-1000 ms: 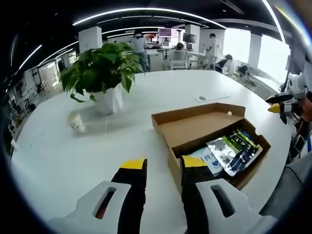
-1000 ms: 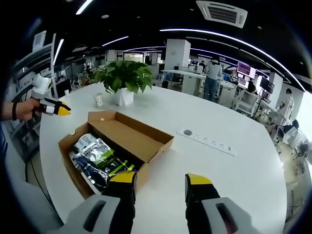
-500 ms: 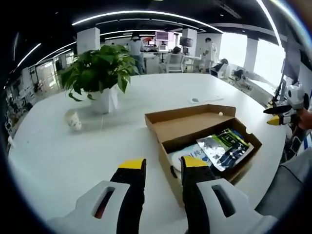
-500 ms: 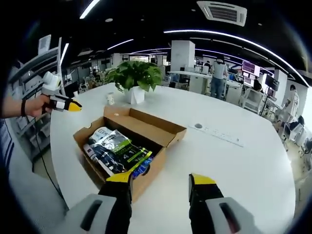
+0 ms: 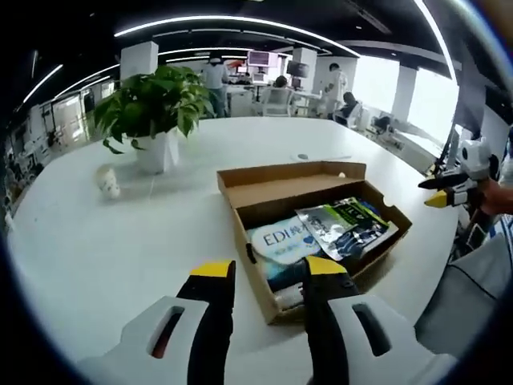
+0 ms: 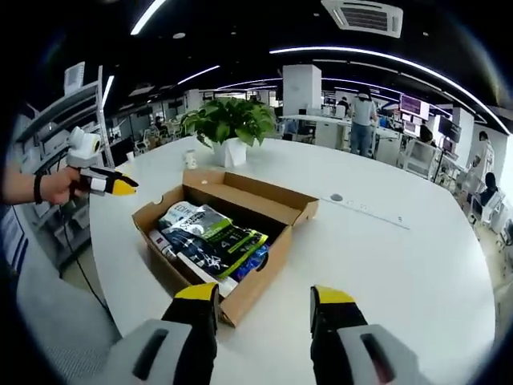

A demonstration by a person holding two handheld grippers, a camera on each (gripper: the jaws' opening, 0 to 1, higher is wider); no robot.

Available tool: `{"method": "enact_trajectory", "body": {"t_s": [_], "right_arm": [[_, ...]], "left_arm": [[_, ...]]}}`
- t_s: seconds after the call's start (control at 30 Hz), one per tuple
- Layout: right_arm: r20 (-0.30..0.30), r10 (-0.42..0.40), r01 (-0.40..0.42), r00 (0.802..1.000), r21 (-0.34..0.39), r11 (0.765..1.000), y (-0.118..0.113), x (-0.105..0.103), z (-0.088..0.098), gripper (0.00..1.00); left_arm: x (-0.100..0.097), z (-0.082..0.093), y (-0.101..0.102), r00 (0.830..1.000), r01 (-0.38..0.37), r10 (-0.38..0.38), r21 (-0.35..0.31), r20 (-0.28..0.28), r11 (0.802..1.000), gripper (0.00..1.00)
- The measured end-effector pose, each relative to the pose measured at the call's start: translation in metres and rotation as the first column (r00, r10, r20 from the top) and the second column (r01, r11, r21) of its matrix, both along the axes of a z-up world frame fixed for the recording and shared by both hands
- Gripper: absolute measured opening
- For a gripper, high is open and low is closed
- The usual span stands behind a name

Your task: Operate the shoe box by opening the lid, removing the specified soft item, and placing it in the target area until the item is outside and the box remains undamaged.

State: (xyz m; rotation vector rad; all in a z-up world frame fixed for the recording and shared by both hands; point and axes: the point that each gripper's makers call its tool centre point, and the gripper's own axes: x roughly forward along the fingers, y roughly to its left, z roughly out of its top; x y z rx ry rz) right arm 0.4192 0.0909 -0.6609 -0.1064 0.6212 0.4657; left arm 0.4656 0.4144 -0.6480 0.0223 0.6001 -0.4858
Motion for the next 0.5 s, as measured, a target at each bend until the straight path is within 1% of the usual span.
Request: {"method": "enact_trajectory", "body": {"t_s": [0.1,0.2,0.37,0.43,0.5], "right_arm": [[-0.004,0.002,-0.002,1.000,-0.001,1.000,0.002,-0.001,-0.002,0.43],[-0.017,0.002,-0.002,1.000,0.017,1.000,0.004,-0.002,-0.007,0.43],[-0.024,0.010,-0.009,1.000,0.013,1.000,0.005,-0.005,-0.010,0.43],[-0.023,0.010,-0.010,1.000,0.014,1.000,0.006,-0.006,-0.010,0.43],[-0.025,0.009,-0.009,1.000,0.018,1.000,0.006,-0.008,-0.010,0.43]], "left_arm": [[-0.001,-0.002,-0.004,1.000,0.013,-0.013,0.009,-0.002,1.000,0.33],[0.001,0.000,-0.009,1.000,0.027,-0.027,0.008,-0.002,1.000,0.33],[0.003,0.002,-0.019,0.999,0.051,-0.051,0.004,-0.006,0.999,0.33],[0.004,0.001,-0.025,0.998,0.067,-0.067,-0.012,-0.015,0.998,0.33],[0.005,0.000,-0.032,0.997,0.078,-0.078,-0.010,-0.022,0.997,0.33]]}}
